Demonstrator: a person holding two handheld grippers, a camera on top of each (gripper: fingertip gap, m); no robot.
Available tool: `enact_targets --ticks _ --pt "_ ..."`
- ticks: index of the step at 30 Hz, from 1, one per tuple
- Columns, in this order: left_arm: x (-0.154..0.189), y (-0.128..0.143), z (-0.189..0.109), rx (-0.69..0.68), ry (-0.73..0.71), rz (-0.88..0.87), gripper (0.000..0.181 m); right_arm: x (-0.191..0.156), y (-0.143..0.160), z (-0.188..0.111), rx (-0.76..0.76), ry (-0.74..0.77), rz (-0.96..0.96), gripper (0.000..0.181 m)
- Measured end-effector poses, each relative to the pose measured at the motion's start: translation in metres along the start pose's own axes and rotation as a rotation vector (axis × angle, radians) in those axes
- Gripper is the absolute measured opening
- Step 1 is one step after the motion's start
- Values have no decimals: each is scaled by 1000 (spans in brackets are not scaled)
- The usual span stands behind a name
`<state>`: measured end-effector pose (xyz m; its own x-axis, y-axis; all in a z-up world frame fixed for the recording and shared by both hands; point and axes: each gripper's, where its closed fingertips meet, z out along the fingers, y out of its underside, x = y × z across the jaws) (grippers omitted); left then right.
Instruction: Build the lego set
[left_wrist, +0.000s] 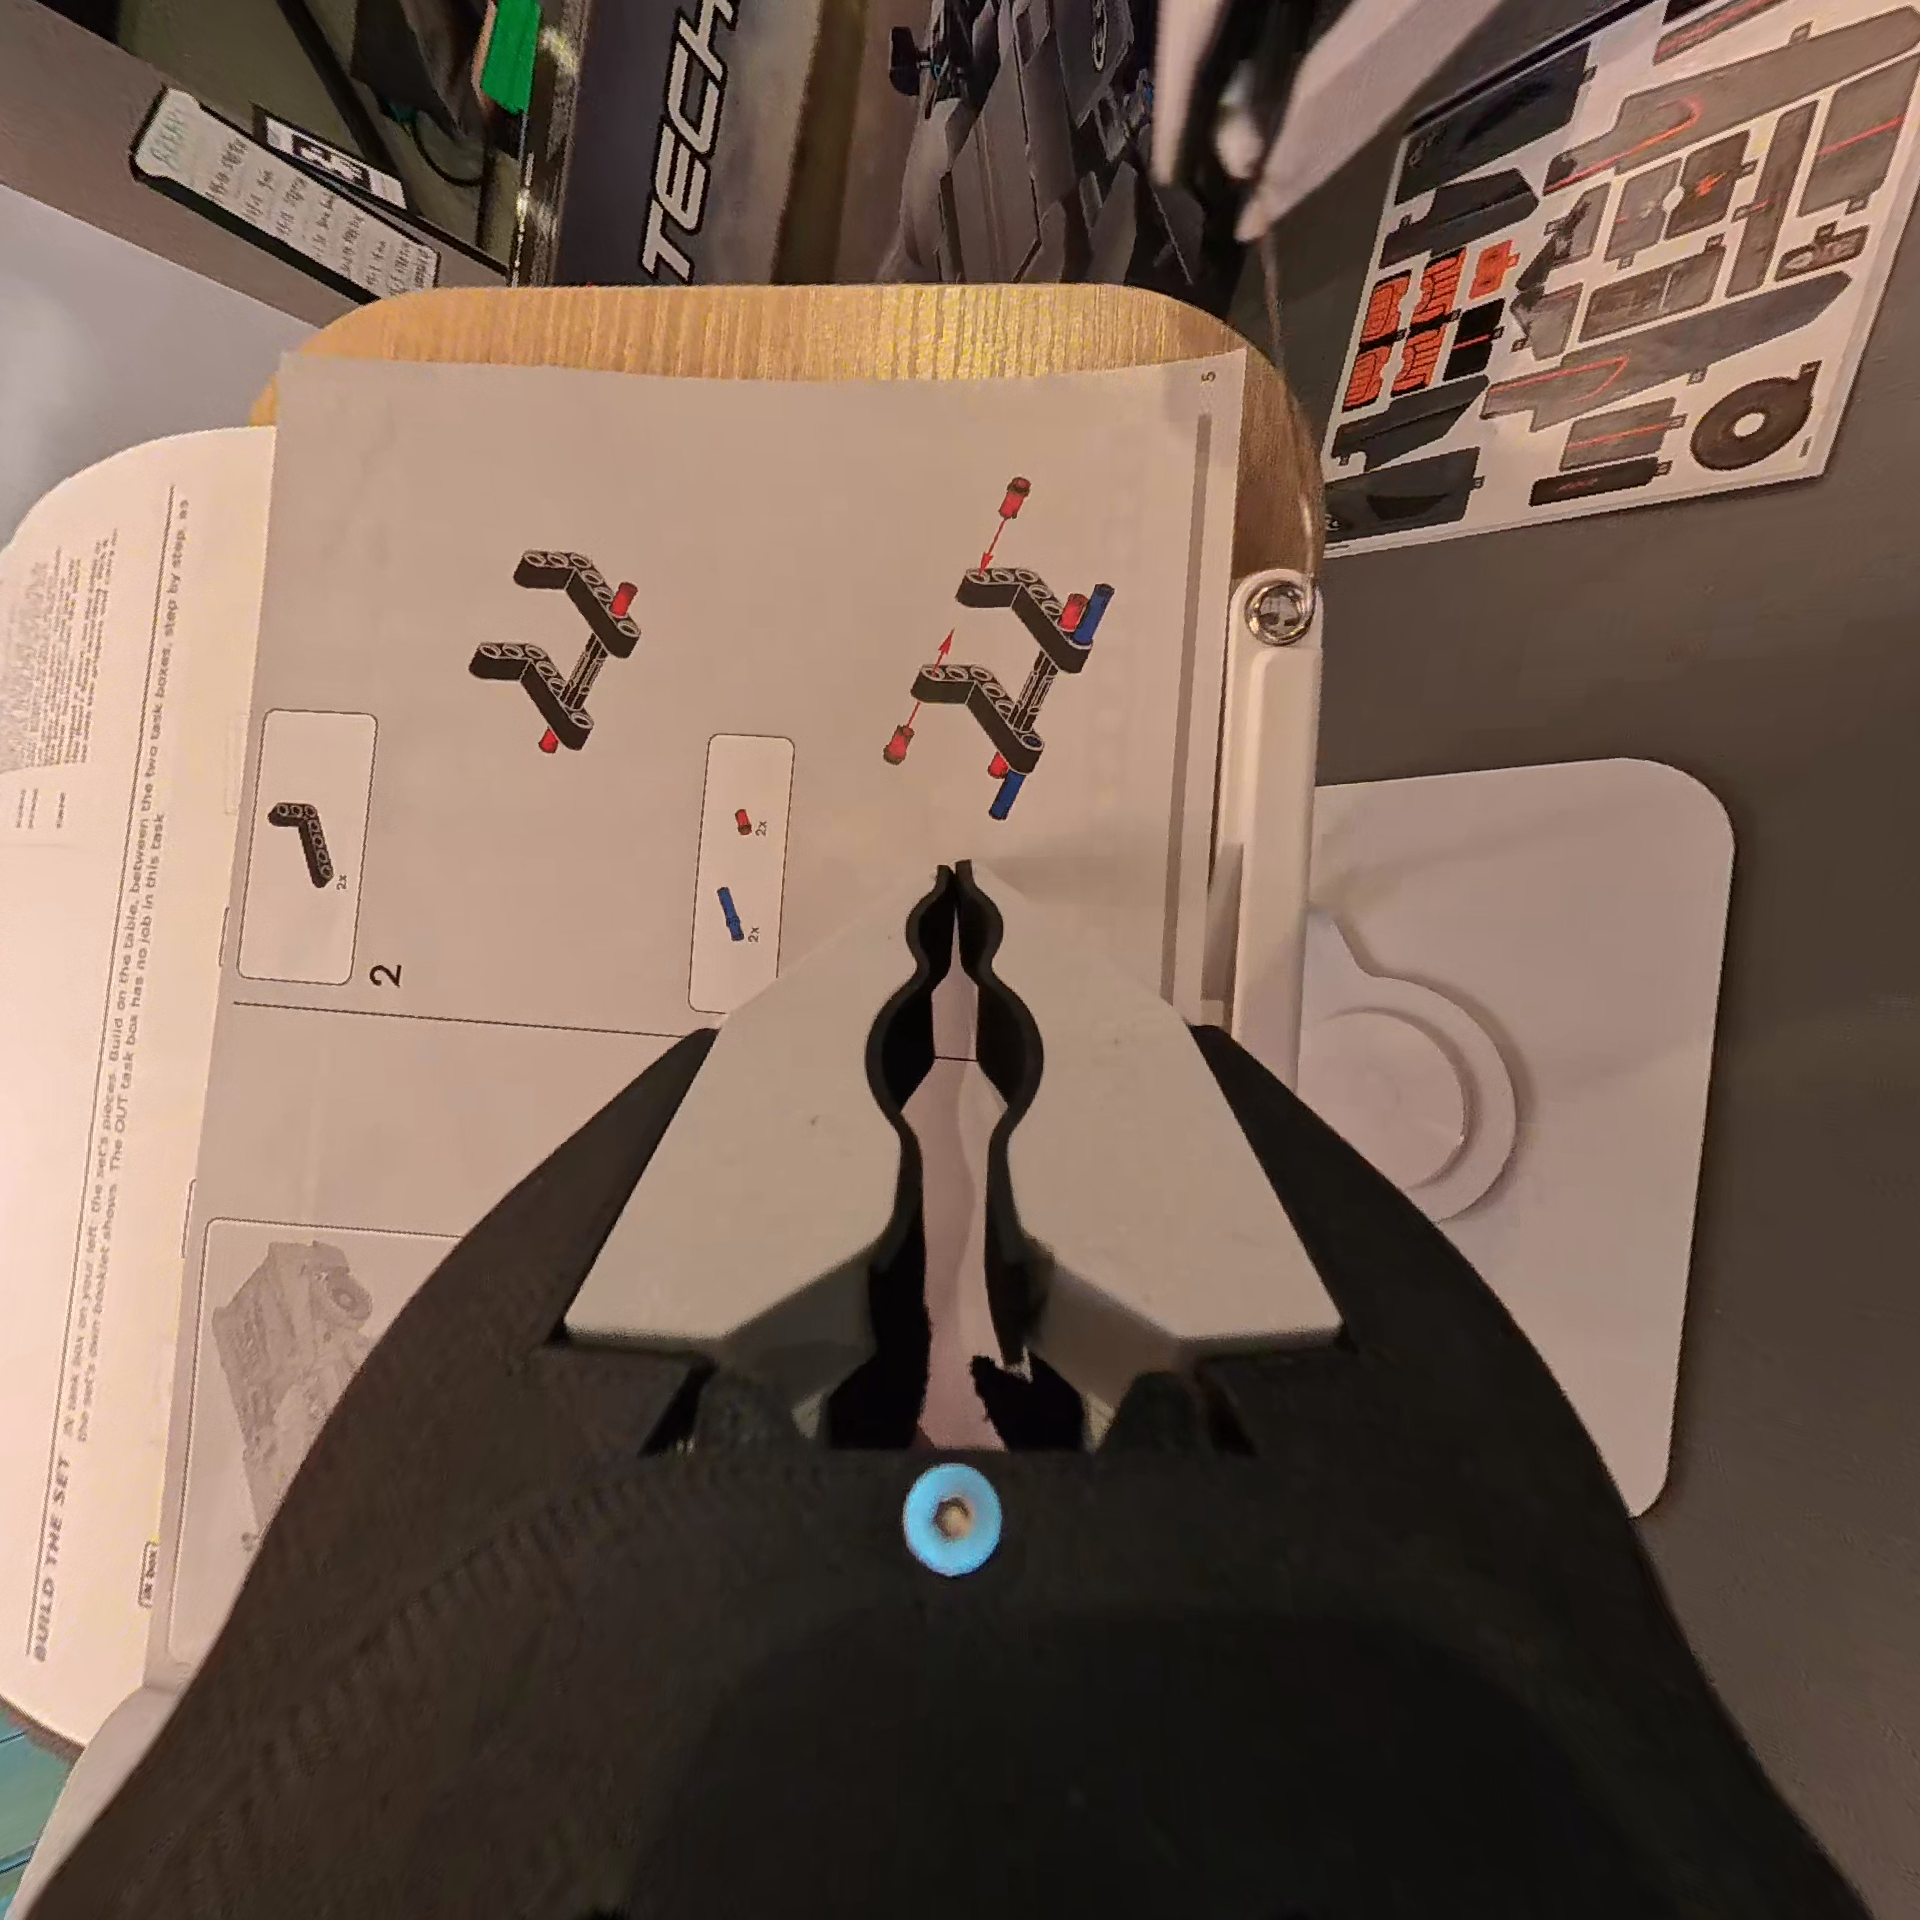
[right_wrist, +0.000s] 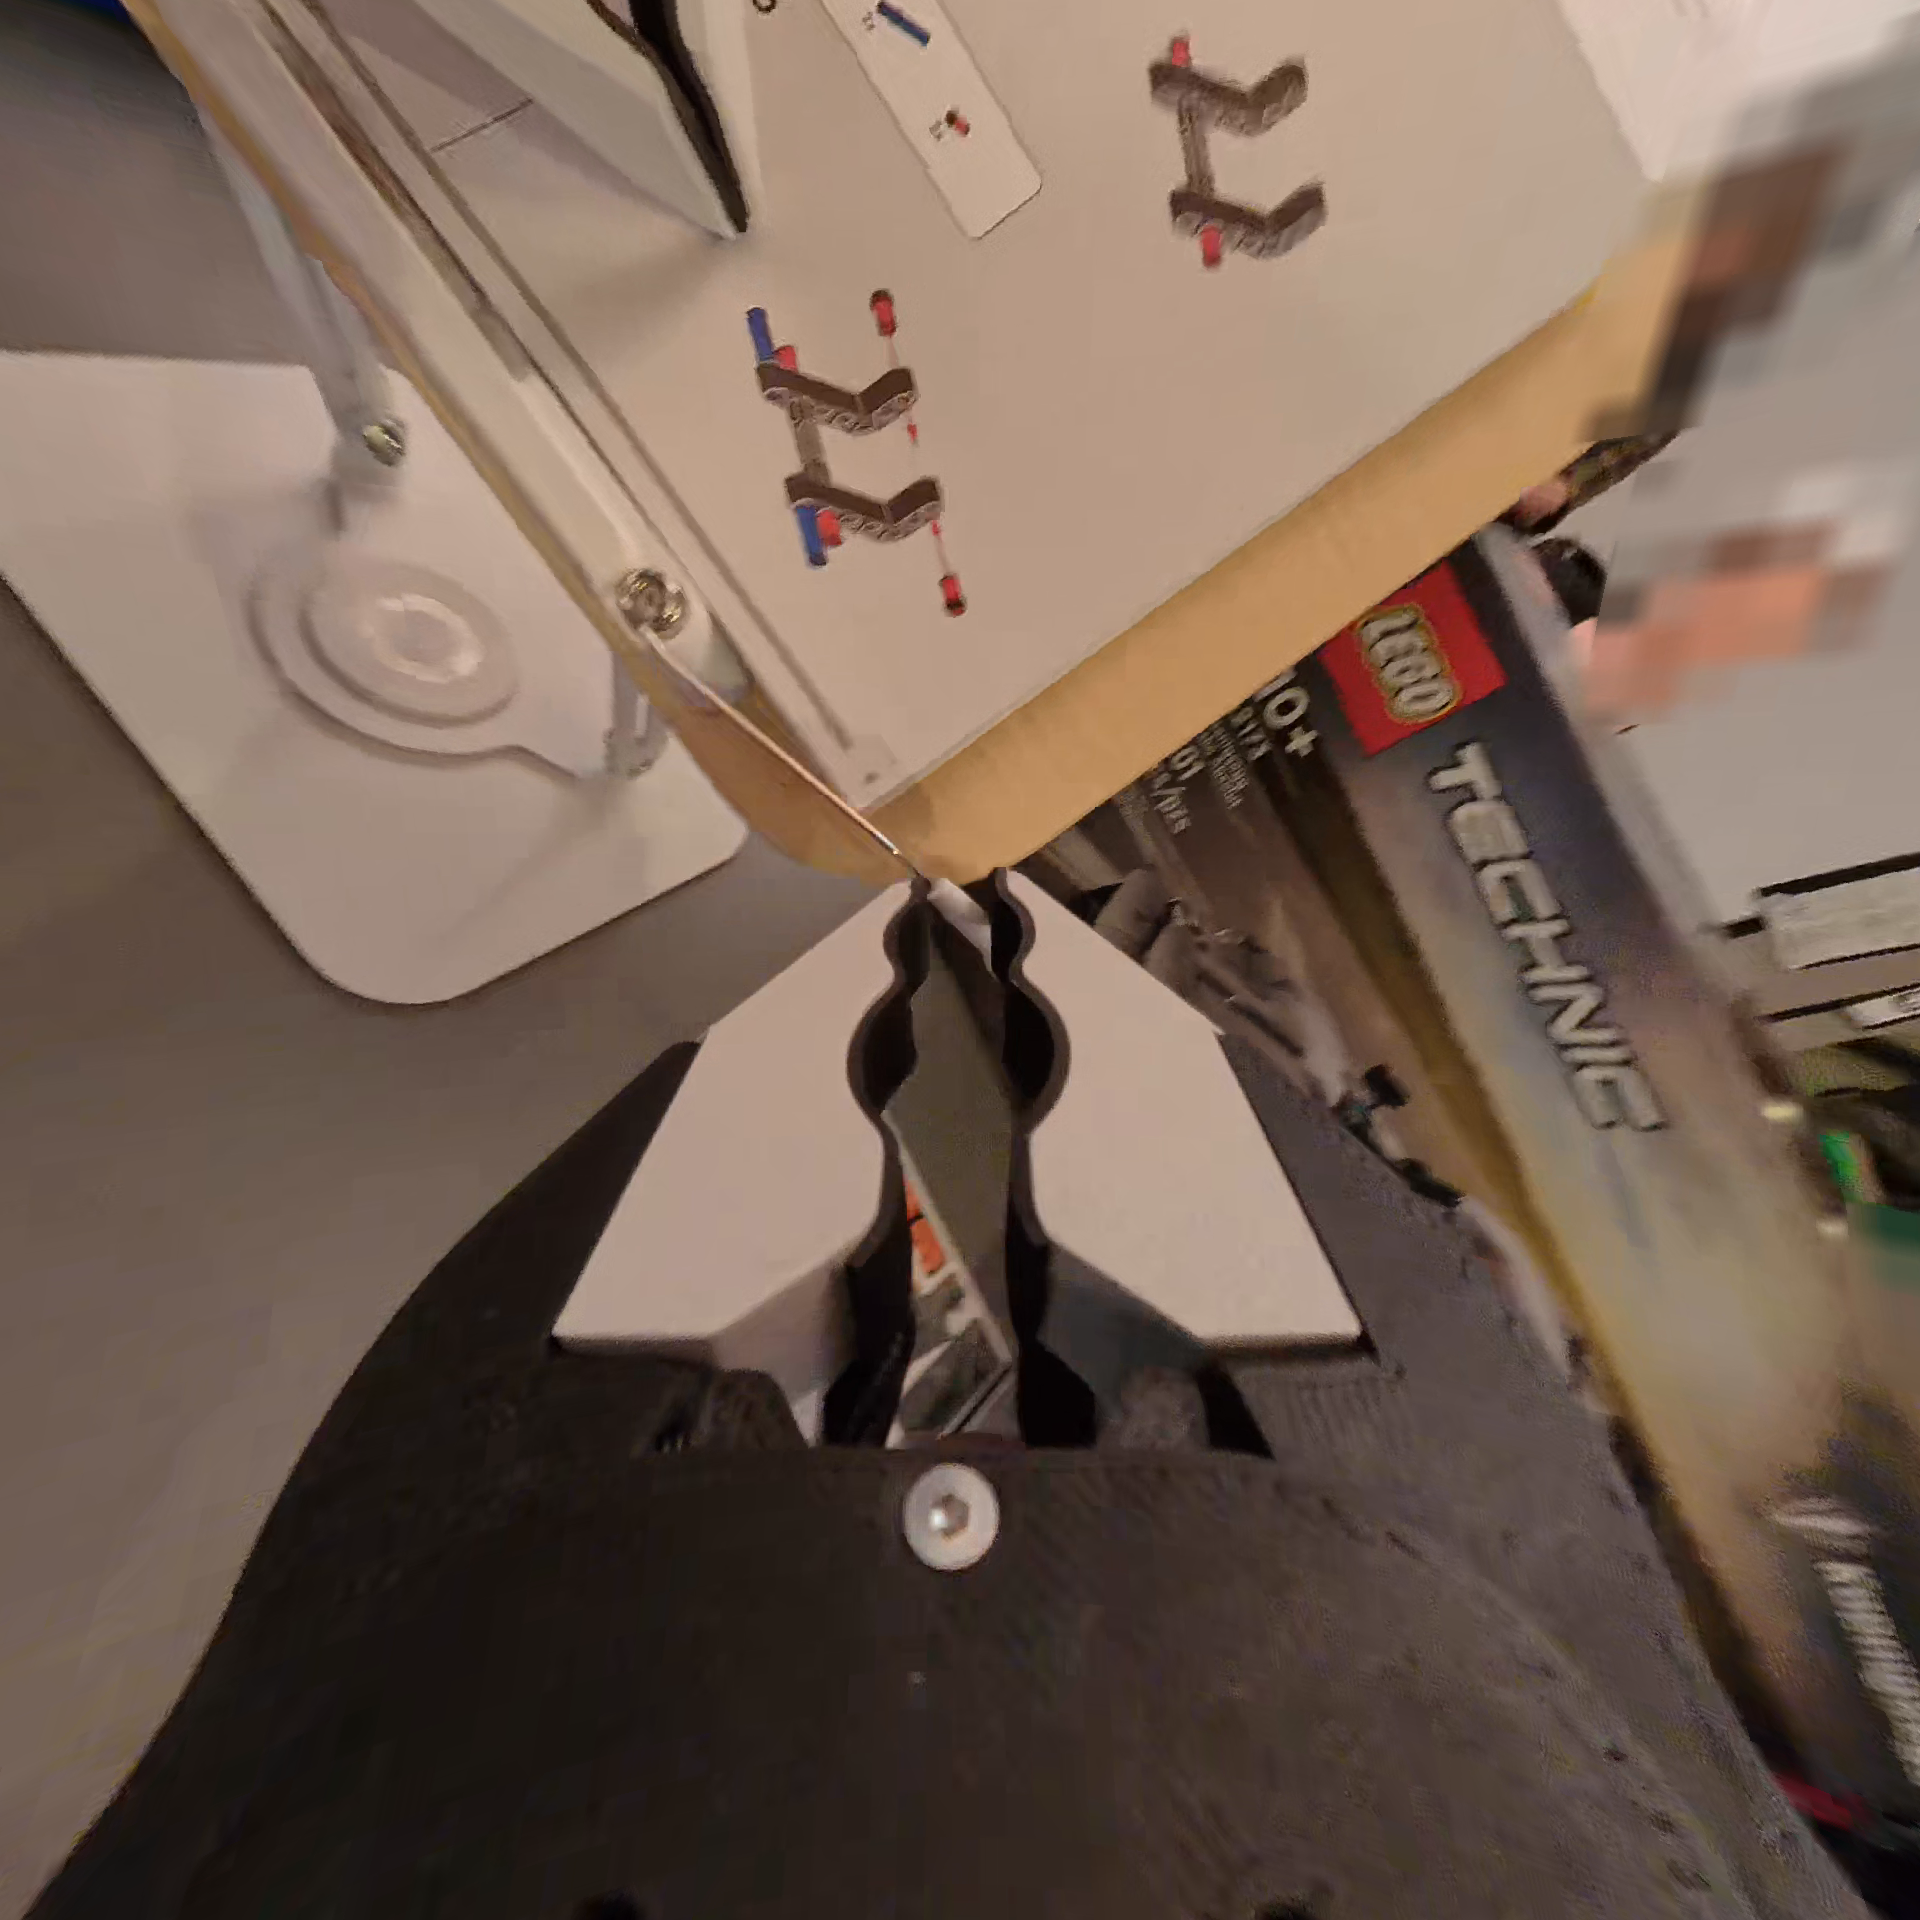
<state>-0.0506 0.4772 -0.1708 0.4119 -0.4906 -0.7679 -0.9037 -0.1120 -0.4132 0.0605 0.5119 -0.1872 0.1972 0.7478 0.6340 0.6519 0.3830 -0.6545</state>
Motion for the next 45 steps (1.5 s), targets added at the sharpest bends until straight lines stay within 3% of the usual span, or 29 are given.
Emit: enact_targets --ticks 5,13,16,17,21,26,30,36,45 --pt "0 0 0 9 -6 -9 0 19 -29 12 -39 82 -239 8" --pt "-1 1 1 9 -15 -14 0 17 -68 42 -26 41 -456 8" --pt "0 0 1 11 -3 -23 0 14 -72 44 -3 3 -417 9" --pt "1 0 0 15 -2 -22 0 13 -69 44 -9 -16 -393 0" --pt "0 2 -6 14 -18 -35 5 20 -69 32 17 -7 -284 14" --pt "-15 6 -67 103 -84 -179 11 3 -87 4 100 -78 -167 27" --pt "-5 54 -108 -3 -139 -218 13 -36 -113 -2 170 -198 -154 26" --pt "16 125 -121 -181 -176 -233 21 -104 -151 26 214 -365 -171 29" --pt "18 157 -126 -137 -195 -298 22 -171 -203 60 263 -481 -169 29"
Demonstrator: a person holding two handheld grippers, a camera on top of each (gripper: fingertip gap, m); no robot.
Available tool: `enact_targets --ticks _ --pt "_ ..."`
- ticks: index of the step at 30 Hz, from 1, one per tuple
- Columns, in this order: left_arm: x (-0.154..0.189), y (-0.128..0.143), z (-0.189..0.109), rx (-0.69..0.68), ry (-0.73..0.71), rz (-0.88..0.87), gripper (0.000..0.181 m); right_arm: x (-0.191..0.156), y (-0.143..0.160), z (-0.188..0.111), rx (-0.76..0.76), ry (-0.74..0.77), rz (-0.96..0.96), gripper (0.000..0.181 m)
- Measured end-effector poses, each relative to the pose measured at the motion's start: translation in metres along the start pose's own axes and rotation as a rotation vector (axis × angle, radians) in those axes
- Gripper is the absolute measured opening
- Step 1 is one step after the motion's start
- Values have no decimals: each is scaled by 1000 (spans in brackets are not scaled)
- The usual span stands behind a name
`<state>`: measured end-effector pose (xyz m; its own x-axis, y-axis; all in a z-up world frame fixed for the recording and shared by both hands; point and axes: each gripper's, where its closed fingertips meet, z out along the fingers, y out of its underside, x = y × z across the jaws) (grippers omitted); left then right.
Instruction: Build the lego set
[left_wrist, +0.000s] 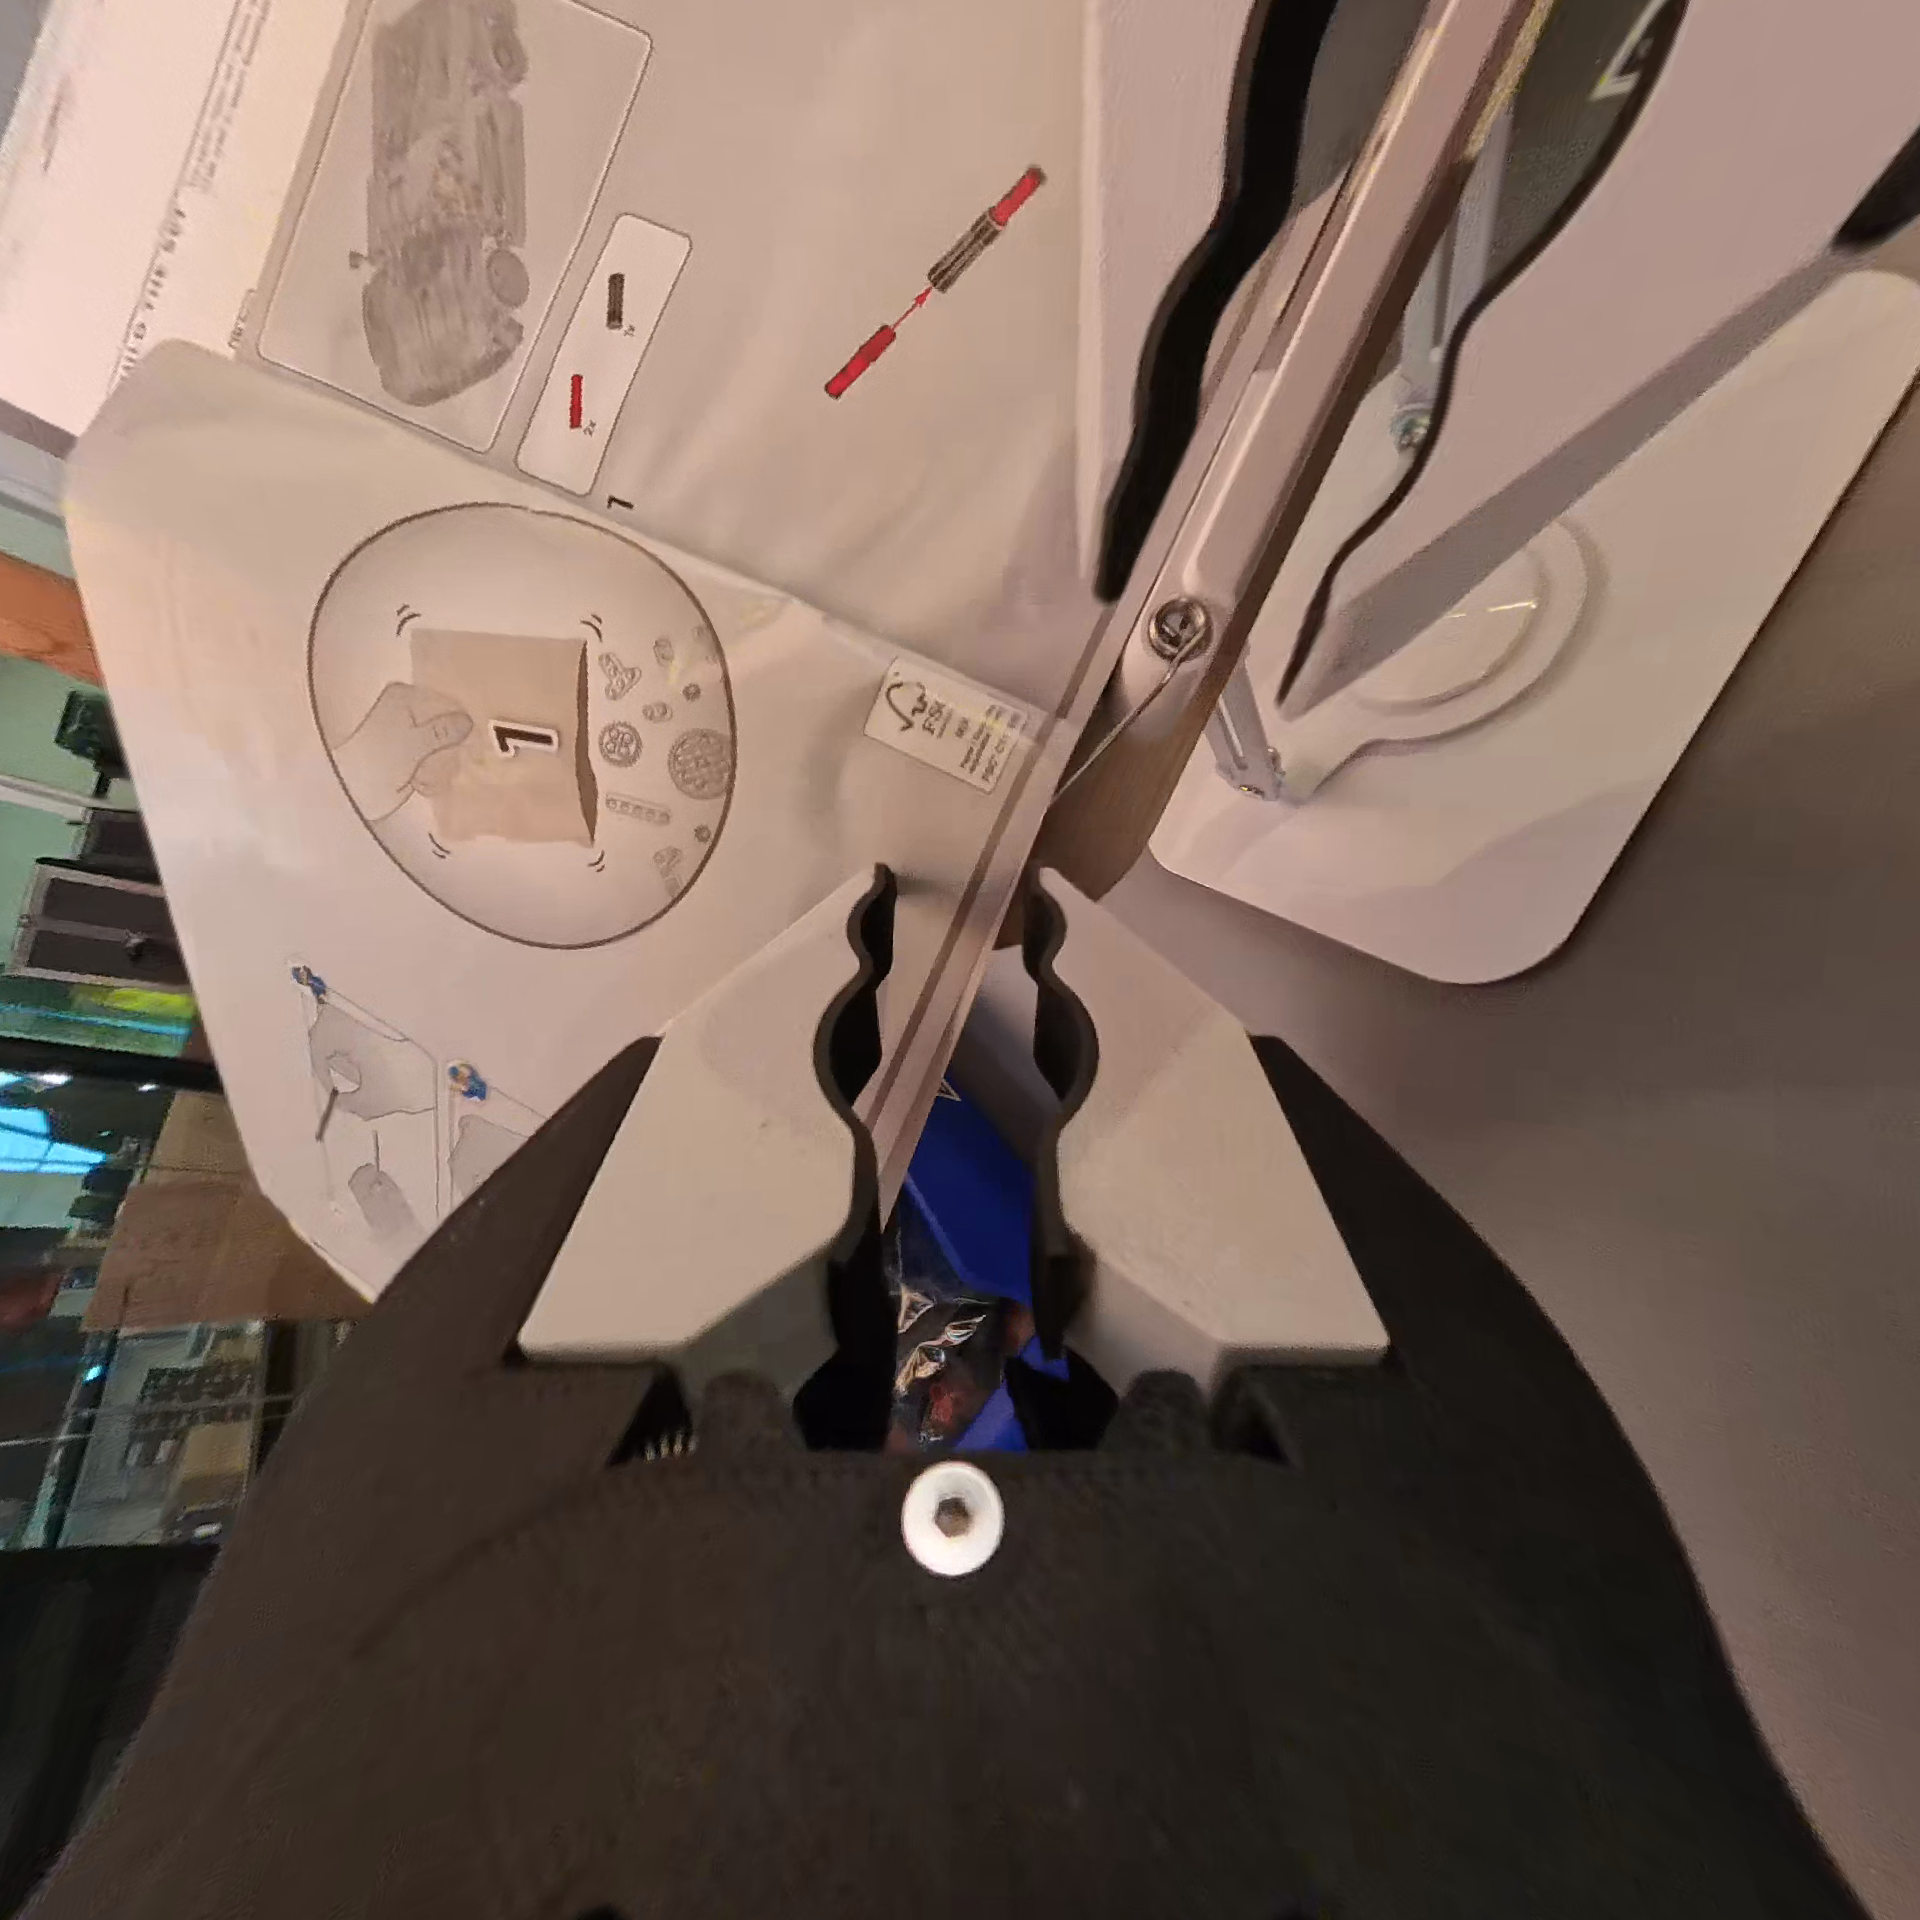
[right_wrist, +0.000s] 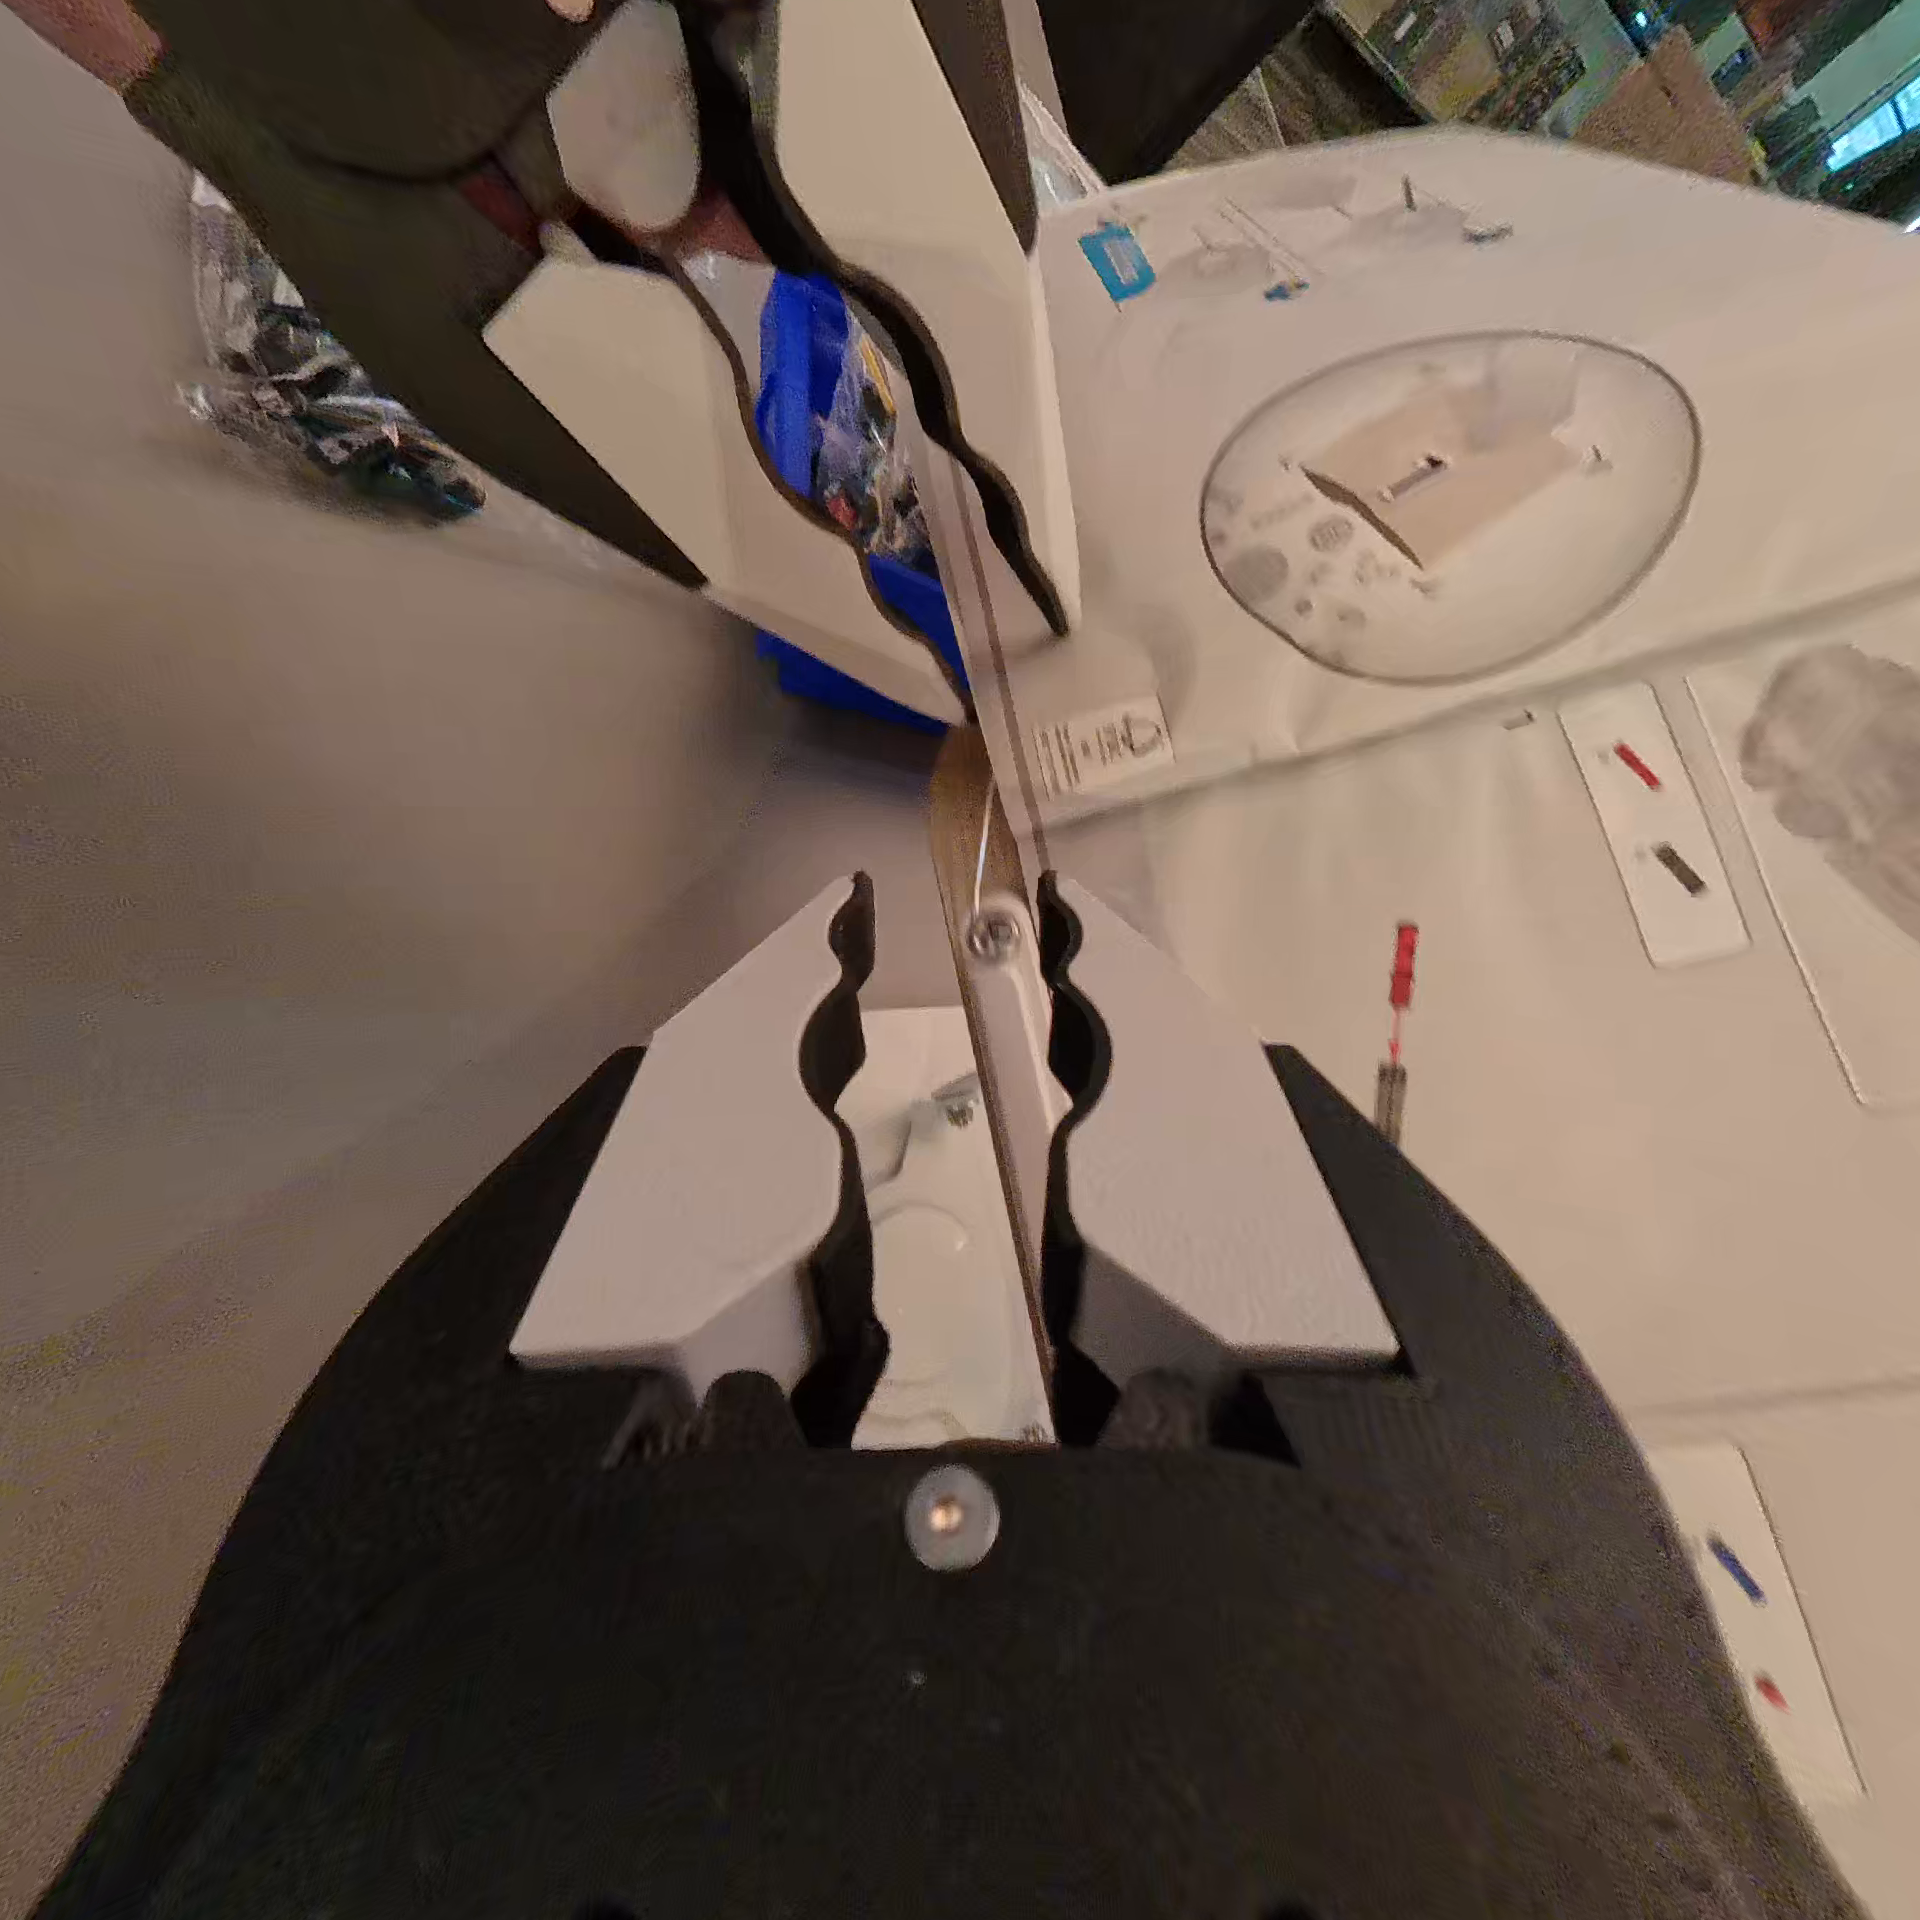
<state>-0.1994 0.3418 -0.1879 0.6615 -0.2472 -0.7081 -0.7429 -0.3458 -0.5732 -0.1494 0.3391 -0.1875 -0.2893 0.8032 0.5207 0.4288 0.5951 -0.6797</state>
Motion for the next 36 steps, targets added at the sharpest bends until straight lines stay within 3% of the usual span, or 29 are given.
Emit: enact_targets --ticks 5,8,15,20,36 --pt "-6 13 2 12 -26 52 24 4 3 26 -110 48 -15 19" --pt "-11 24 -1 19 -75 58 25 9 2 28 -106 77 -12 8" --pt "-18 34 -1 44 -200 101 27 -1 7 29 -145 84 -88 9" --pt "-20 35 1 69 -252 121 28 5 8 34 -140 146 -127 0" --pt "-20 44 10 78 -216 98 14 -1 8 32 -76 38 -232 0"
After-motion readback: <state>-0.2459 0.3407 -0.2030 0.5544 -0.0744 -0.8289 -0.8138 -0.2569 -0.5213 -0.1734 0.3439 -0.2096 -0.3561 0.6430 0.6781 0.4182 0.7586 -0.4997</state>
